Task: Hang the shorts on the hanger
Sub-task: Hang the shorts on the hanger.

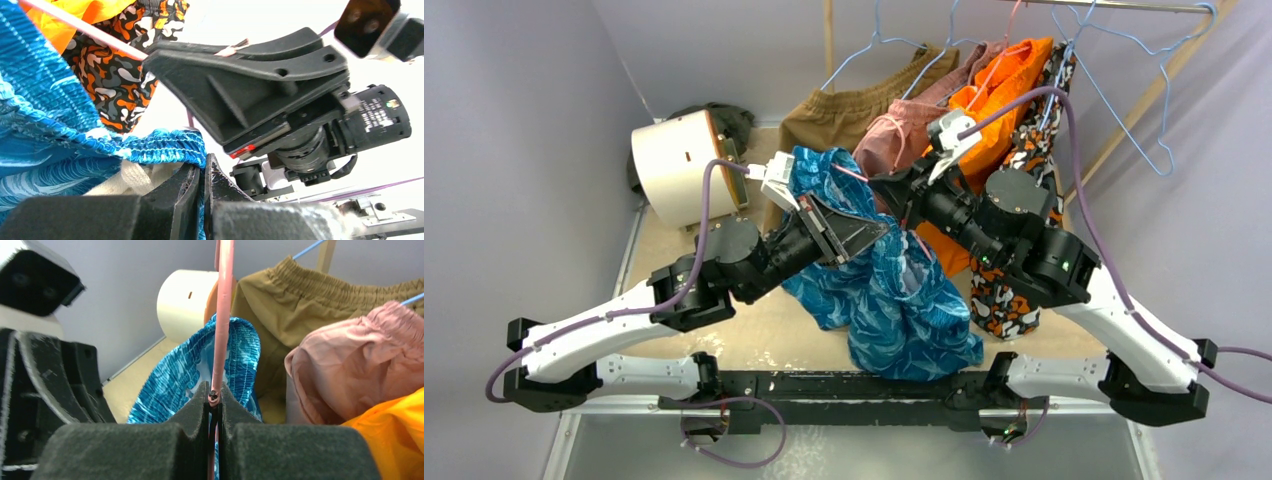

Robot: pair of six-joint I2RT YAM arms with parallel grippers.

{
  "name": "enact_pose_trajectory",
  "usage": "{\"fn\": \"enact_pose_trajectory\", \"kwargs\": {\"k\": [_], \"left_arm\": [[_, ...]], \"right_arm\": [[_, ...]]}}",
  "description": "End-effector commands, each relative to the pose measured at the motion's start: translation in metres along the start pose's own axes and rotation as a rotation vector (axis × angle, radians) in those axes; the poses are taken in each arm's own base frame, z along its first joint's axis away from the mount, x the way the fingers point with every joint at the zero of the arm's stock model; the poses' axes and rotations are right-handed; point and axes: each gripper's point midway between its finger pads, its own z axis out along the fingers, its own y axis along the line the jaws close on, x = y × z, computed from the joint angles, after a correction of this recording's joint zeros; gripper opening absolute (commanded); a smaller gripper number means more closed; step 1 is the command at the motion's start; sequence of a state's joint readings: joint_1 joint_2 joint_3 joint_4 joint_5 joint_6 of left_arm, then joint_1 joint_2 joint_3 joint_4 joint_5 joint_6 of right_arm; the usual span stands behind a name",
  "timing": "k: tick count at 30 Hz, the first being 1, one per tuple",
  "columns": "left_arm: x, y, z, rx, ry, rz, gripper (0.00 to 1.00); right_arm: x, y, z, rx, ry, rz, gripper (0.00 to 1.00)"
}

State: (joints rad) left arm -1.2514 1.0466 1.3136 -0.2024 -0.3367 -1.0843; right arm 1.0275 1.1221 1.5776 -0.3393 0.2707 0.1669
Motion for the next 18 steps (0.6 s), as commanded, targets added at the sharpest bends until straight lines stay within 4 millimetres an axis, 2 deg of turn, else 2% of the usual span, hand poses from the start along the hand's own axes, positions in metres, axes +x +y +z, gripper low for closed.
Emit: {"fn": "enact_pose_trajectory", "kwargs": {"k": [1, 2, 3, 5, 7, 8, 10, 13, 15, 18], "left_arm": [[-0.023, -0.033, -0.009, 0.09, -0.055, -0.042, 0.0], [-0.02, -0.031, -0.007, 0.085, -0.048, -0.044, 0.0], [-0.018, -0.029, -0.006, 0.081, -0.043, -0.045, 0.0], [-0.012, -0.021, -0.003, 0.056, -0.031, -0.046, 0.0], [-0.005, -0.004, 0.0, 0.004, -0.025, -0.046, 0.0], [0.001, 0.01, 0.001, -0.037, -0.019, -0.04, 0.0], [0.009, 0.035, 0.0, -0.104, -0.014, -0.032, 0.04], [0.019, 0.059, -0.003, -0.153, -0.004, -0.033, 0.2], [0.025, 0.066, -0.004, -0.165, 0.014, -0.025, 0.32], [0.033, 0.072, -0.007, -0.182, 0.054, -0.001, 0.44]], "right_arm": [[0.017, 0.011, 0.017, -0.034, 0.001, 0.059, 0.0], [0.004, 0.013, 0.016, -0.048, -0.037, 0.064, 0.0], [-0.022, 0.016, 0.009, -0.067, -0.111, 0.073, 0.0], [-0.087, 0.021, -0.023, -0.128, -0.337, 0.093, 0.0], [-0.122, 0.032, -0.057, -0.227, -0.48, 0.102, 0.0], [-0.132, 0.031, -0.067, -0.239, -0.519, 0.103, 0.0], [-0.139, 0.032, -0.08, -0.254, -0.542, 0.097, 0.0], [-0.132, 0.032, -0.087, -0.276, -0.548, 0.096, 0.0], [-0.129, 0.033, -0.092, -0.291, -0.554, 0.1, 0.0], [-0.132, 0.03, -0.1, -0.29, -0.568, 0.105, 0.0]]}}
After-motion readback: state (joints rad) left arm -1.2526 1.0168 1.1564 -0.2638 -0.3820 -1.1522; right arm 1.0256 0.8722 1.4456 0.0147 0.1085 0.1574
